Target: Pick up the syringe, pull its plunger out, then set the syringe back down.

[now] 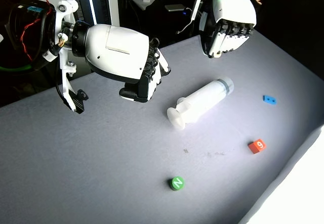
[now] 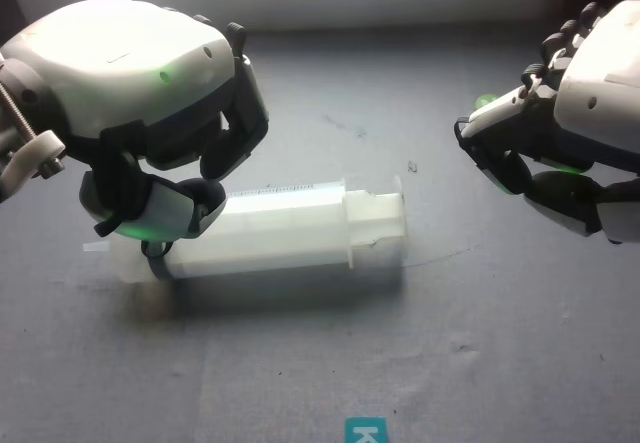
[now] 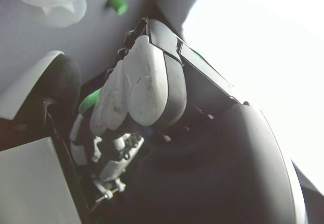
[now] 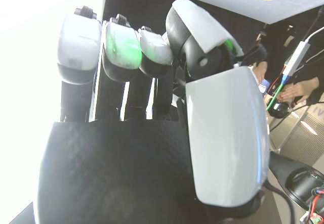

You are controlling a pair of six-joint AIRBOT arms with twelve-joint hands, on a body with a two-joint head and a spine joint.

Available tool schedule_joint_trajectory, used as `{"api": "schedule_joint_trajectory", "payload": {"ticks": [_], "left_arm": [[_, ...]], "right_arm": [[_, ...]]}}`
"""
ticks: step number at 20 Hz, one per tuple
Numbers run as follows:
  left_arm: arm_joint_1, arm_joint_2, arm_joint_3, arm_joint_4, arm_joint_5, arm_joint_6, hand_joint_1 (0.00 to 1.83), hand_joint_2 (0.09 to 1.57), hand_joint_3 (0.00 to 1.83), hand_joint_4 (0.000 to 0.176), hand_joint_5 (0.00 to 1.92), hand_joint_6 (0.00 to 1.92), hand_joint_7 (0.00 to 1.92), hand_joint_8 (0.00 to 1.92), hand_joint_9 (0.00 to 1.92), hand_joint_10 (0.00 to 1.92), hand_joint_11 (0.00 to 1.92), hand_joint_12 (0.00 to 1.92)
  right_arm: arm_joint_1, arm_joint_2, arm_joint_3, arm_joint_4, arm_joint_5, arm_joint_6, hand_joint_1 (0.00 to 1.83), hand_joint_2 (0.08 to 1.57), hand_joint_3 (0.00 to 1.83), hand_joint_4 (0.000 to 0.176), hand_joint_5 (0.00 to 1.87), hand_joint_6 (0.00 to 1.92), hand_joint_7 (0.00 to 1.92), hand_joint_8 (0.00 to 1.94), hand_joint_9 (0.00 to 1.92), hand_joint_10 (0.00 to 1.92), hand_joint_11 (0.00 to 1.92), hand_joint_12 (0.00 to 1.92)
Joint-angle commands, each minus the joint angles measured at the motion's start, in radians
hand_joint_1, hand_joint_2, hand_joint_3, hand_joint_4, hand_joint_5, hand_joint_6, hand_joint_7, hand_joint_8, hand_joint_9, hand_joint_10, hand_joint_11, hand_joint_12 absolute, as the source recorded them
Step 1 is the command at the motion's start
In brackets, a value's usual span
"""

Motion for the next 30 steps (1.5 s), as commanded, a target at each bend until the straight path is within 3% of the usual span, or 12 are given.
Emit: {"api": "schedule_joint_trajectory", "payload": {"ticks": [1, 3, 4, 7, 9, 10, 11, 12, 16, 23, 26, 30], "left_arm": [[-0.013, -0.005, 0.003, 0.019, -0.060, 0.017, 0.00, 1.10, 0.12, 0.000, 0.09, 0.05, 0.07, 0.06, 0.05, 0.06, 0.00, 0.15], [-0.013, -0.005, 0.004, -0.007, -0.060, 0.050, 0.00, 1.10, 0.12, 0.000, 0.09, 0.05, 0.07, 0.06, 0.05, 0.06, 0.00, 0.15], [-0.013, -0.007, 0.006, -0.011, -0.060, 0.055, 0.00, 1.15, 0.01, 0.000, 0.12, 0.01, 0.10, 0.01, 0.08, 0.01, 0.00, 0.17], [-0.012, -0.007, 0.014, -0.012, -0.060, 0.056, 0.00, 1.16, 0.00, 0.000, 0.14, 0.00, 0.12, 0.00, 0.10, 0.00, 0.00, 0.17], [-0.013, -0.007, 0.018, -0.015, -0.061, 0.060, 0.07, 1.12, 0.00, 0.000, 0.04, 0.00, 0.05, 0.00, 0.05, 0.00, 0.00, 0.10], [-0.011, -0.007, 0.019, -0.024, -0.062, 0.067, 0.50, 1.03, 0.00, 0.000, 0.01, 0.00, 0.01, 0.00, 0.01, 0.00, 0.00, 0.08], [-0.011, -0.007, 0.020, -0.041, -0.062, 0.089, 0.79, 0.96, 0.00, 0.000, 0.00, 0.00, 0.00, 0.00, 0.00, 0.00, 0.00, 0.01], [-0.011, -0.007, 0.020, -0.083, -0.063, 0.131, 0.86, 0.93, 0.00, 0.000, 0.00, 0.00, 0.00, 0.00, 0.00, 0.00, 0.02, 0.02], [-0.009, -0.029, 0.033, -0.165, -0.071, 0.235, 0.90, 0.97, 0.01, 0.000, 0.00, 0.00, 0.00, 0.00, 0.00, 0.00, 0.02, 0.02], [0.051, -0.125, 0.101, -0.241, -0.110, 0.238, 0.96, 0.96, 0.00, 0.000, 0.00, 0.00, 0.00, 0.00, 0.00, 0.00, 0.05, 0.05], [0.067, -0.157, 0.118, -0.409, -0.155, 0.383, 1.00, 0.97, 0.00, 0.000, 0.00, 0.00, 0.00, 0.00, 0.00, 0.00, 0.04, 0.06], [0.094, -0.208, 0.148, -0.457, -0.195, 0.402, 0.99, 0.98, 0.00, 0.000, 0.00, 0.00, 0.00, 0.00, 0.00, 0.00, 0.00, 0.16]], "right_arm": [[0.007, 0.006, -0.003, 0.005, 0.120, -0.006, 0.15, 1.16, 0.14, 0.000, 0.03, 0.06, 0.02, 0.06, 0.01, 0.07, 0.00, 0.06], [0.004, 0.005, -0.003, 0.006, 0.119, 0.004, 0.15, 1.16, 0.14, 0.000, 0.03, 0.06, 0.02, 0.06, 0.01, 0.07, 0.00, 0.06], [0.008, 0.005, -0.009, 0.005, 0.104, 0.017, 0.16, 1.23, 0.02, 0.000, 0.06, 0.01, 0.04, 0.01, 0.03, 0.01, 0.00, 0.00], [0.078, 0.010, -0.018, 0.005, 0.021, 0.077, 0.17, 1.23, 0.00, 0.000, 0.04, 0.00, 0.03, 0.00, 0.01, 0.00, 0.00, 0.00], [0.074, 0.010, -0.018, 0.005, 0.033, 0.071, 0.20, 1.23, 0.00, 0.000, 0.06, 0.01, 0.05, 0.01, 0.03, 0.01, 0.00, 0.00], [0.068, 0.011, -0.018, 0.005, 0.033, 0.067, 0.13, 1.24, 0.01, 0.000, 0.03, 0.00, 0.02, 0.00, 0.01, 0.00, 0.00, 0.00], [0.065, 0.011, -0.018, 0.005, 0.033, 0.057, 0.16, 1.24, 0.00, 0.000, 0.05, 0.01, 0.04, 0.01, 0.02, 0.01, 0.00, 0.00], [0.064, 0.013, -0.018, 0.005, 0.033, 0.052, 0.15, 1.24, 0.00, 0.000, 0.05, 0.01, 0.04, 0.01, 0.03, 0.01, 0.01, 0.00], [0.065, 0.013, -0.018, 0.005, 0.048, 0.051, 0.24, 1.21, 0.00, 0.000, 0.06, 0.01, 0.07, 0.01, 0.06, 0.01, 0.03, 0.02], [0.061, 0.013, -0.018, 0.005, 0.058, 0.046, 0.23, 1.21, 0.00, 0.000, 0.05, 0.00, 0.06, 0.00, 0.06, 0.00, 0.01, 0.04], [0.059, 0.013, -0.018, 0.005, 0.062, 0.043, 0.24, 1.22, 0.00, 0.000, 0.03, 0.00, 0.04, 0.00, 0.03, 0.00, 0.00, 0.01], [0.056, 0.013, -0.017, 0.005, 0.065, 0.036, 0.31, 1.20, 0.00, 0.000, 0.04, 0.01, 0.04, 0.01, 0.04, 0.01, 0.01, 0.02]]}}
